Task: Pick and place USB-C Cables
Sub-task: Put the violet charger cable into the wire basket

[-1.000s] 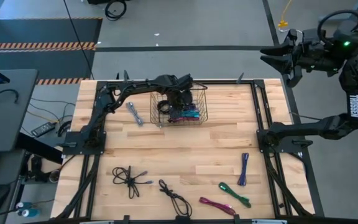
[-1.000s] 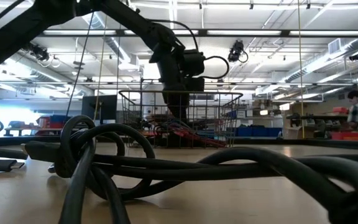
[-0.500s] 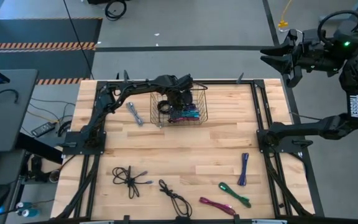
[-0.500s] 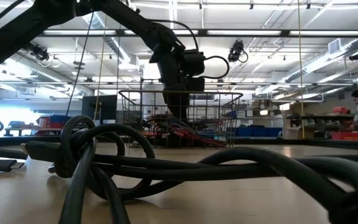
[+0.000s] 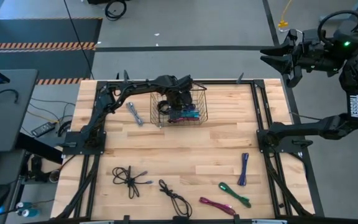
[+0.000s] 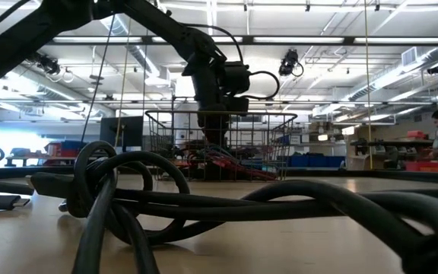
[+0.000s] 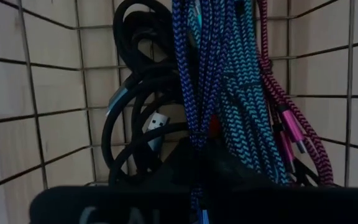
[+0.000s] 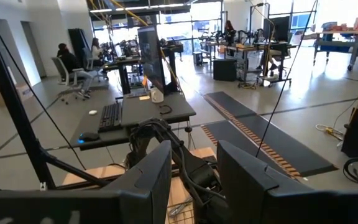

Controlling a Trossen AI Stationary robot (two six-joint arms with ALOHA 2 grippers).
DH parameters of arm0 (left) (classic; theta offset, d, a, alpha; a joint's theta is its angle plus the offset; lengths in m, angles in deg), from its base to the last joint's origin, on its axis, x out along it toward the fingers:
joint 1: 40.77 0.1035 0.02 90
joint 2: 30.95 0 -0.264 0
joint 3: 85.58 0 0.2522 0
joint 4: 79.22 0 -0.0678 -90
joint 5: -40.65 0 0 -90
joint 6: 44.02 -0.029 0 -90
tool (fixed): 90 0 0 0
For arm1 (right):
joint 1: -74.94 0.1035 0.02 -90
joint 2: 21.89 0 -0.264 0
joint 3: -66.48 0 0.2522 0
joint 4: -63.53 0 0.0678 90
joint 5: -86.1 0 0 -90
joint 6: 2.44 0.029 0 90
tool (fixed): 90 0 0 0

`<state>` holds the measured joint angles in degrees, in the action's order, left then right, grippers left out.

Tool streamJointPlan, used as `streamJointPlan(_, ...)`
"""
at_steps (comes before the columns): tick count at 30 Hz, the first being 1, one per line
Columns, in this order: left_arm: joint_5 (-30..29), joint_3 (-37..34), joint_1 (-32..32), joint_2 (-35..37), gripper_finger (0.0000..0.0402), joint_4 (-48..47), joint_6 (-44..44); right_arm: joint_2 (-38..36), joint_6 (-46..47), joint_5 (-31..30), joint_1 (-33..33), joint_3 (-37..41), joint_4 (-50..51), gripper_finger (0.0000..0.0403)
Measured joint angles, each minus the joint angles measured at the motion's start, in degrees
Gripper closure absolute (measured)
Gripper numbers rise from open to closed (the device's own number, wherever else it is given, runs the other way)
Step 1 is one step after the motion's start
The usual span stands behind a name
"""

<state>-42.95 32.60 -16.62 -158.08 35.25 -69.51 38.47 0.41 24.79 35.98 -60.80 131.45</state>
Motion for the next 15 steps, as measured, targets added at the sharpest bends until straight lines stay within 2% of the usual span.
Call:
streamJointPlan(5,-0.1,0.0,-0.2,0.0,0.0383,0.0,1.3,0.0,0.0,0.1,0.0,0.0,0.0,0.0268)
streamJointPlan(11,-0.2,0.0,-1.3,0.0,0.0315,1.0,0.9,0.0,0.0,1.4,0.0,0.0,0.0,0.0268)
streamJointPlan(15,-0.7,1.1,-1.8,-0.1,0.0287,0.9,0.9,0.0,0.0,1.4,0.0,0.0,0.0,0.0268)
